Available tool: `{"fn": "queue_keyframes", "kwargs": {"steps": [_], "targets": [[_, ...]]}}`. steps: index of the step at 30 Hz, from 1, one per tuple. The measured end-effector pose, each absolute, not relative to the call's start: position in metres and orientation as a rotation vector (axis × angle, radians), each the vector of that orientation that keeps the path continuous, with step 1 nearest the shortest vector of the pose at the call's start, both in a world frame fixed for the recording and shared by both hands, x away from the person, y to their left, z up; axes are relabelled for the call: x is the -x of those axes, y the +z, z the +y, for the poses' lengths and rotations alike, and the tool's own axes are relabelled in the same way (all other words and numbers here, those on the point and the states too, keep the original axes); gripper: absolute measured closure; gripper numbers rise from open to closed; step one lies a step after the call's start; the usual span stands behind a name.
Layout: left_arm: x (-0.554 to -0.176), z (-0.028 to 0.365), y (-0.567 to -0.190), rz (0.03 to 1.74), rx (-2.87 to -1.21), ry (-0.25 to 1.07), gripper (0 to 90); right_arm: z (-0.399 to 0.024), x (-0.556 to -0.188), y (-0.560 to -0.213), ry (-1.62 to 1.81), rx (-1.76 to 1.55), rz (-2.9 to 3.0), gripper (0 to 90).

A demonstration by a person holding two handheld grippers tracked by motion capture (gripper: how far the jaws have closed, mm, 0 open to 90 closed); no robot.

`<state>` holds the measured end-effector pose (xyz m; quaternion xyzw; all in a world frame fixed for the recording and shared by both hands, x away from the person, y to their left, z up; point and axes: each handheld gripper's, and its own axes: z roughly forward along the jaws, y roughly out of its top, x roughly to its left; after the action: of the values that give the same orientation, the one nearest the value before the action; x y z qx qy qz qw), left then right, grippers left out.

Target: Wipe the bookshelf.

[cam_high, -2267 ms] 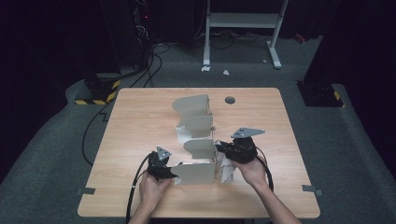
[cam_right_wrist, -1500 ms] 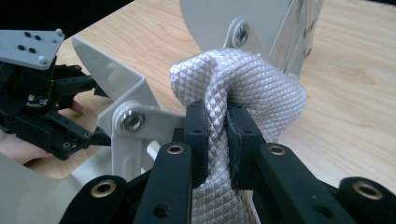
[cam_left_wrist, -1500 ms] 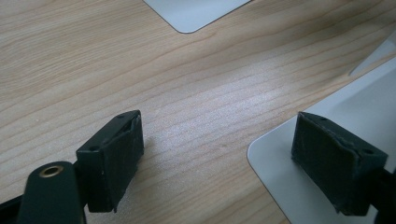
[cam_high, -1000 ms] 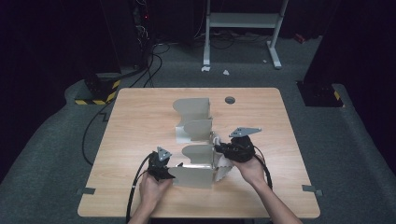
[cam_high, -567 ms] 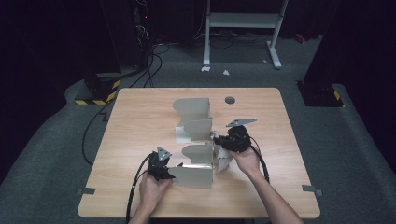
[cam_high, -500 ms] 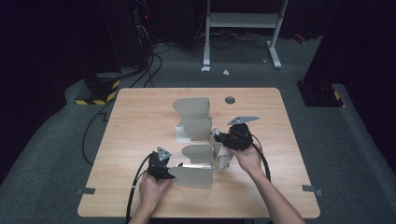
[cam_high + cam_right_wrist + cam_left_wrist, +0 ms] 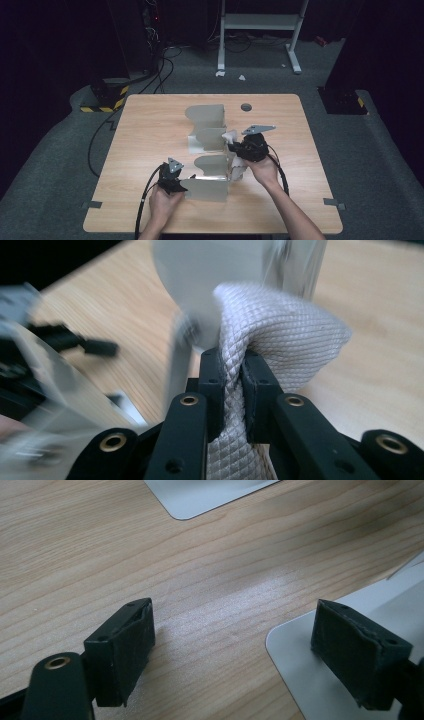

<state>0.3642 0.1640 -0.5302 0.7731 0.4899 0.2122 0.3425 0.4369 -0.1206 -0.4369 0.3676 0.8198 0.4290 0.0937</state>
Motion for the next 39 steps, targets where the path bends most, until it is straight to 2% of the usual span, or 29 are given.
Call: {"fn": "queue_keyframes", "kwargs": {"steps": [7,11,16,19,23,31,37,39], "targets": [[-0.364,0.164,-0.53,1.274,-2.007,0.551,18.0,-0.111,-0.448,-0.484,1.17,-1.186,2.518,81.7],[-0.364,0.164,-0.53,1.274,-2.007,0.552,18.0,-0.109,-0.453,-0.494,1.128,-1.22,2.527,82.1],[-0.364,0.164,-0.53,1.273,-2.008,0.552,18.1,-0.116,-0.451,-0.48,1.168,-1.223,2.498,82.3],[-0.364,0.164,-0.53,1.273,-2.008,0.553,18.1,-0.123,-0.441,-0.447,1.272,-1.18,2.449,82.2],[-0.364,0.164,-0.53,1.276,-2.007,0.551,18.8,-0.122,-0.43,-0.419,1.29,-1.085,2.441,82.0],[-0.363,0.164,-0.53,1.275,-2.004,0.554,19.0,-0.121,-0.414,-0.395,1.325,-0.98,2.357,82.0],[-0.363,0.164,-0.53,1.271,-2.007,0.554,19.3,-0.127,-0.422,-0.397,1.326,-1.025,2.341,82.0],[-0.363,0.164,-0.53,1.271,-2.004,0.554,19.8,-0.128,-0.433,-0.419,1.319,-1.13,2.373,82.0]]}}
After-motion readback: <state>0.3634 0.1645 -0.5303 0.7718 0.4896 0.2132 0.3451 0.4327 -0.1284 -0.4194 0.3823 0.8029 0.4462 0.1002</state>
